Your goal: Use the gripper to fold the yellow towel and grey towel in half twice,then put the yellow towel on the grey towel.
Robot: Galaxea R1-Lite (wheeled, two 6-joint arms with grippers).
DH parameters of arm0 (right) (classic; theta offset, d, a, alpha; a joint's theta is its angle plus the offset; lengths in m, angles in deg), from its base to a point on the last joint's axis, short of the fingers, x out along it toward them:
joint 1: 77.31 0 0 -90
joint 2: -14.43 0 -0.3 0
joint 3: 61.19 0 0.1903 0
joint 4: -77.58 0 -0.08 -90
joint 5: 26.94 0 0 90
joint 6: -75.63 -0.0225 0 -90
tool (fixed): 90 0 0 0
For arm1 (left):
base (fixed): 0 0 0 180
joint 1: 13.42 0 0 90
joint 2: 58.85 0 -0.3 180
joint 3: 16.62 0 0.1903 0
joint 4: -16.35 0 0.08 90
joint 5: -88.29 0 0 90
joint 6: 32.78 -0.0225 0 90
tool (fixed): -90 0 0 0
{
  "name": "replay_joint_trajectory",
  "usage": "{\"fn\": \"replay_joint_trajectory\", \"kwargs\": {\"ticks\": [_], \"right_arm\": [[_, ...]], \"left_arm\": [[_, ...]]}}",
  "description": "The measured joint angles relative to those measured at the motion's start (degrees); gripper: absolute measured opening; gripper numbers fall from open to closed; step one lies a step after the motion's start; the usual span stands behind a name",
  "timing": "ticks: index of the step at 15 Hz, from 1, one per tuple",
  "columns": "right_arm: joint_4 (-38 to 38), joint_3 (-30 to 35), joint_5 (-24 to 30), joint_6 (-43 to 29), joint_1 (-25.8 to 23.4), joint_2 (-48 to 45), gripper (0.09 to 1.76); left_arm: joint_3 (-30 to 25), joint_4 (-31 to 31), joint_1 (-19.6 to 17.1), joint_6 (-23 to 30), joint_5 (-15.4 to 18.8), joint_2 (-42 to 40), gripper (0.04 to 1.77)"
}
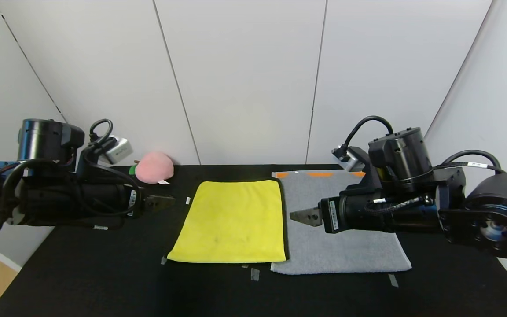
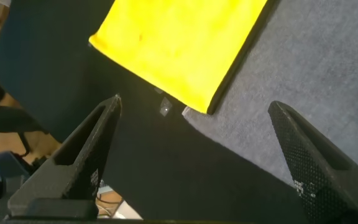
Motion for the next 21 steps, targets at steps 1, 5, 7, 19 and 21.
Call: {"fn": "replay_joint_trajectory", "kwargs": {"ticks": [1, 5, 7, 19, 21], "right_arm": [[-0.11, 0.02, 0.02, -0.07, 0.0, 0.09, 1.71], [-6.95, 0.61, 0.3, -3.61, 0.39, 7.63, 1.71], [-9.35, 0.66, 0.44, -5.1, 0.39, 10.29, 1.71], [-10.47, 0.77, 2.13, -5.69, -0.79, 15.3, 1.71], [-10.51, 0.77, 2.15, -5.72, -0.74, 15.43, 1.71]], "left_arm": [[0.0, 0.05, -0.02, -0.02, 0.0, 0.13, 1.72], [0.77, 0.71, -0.48, 0.05, 3.19, 7.58, 1.72], [0.96, 1.43, -0.52, 0.02, 3.58, 9.84, 1.72], [-0.35, 1.26, -2.62, -0.66, 3.78, 22.08, 1.72], [-0.77, 1.18, -2.56, -0.66, 5.58, 23.28, 1.72]]}}
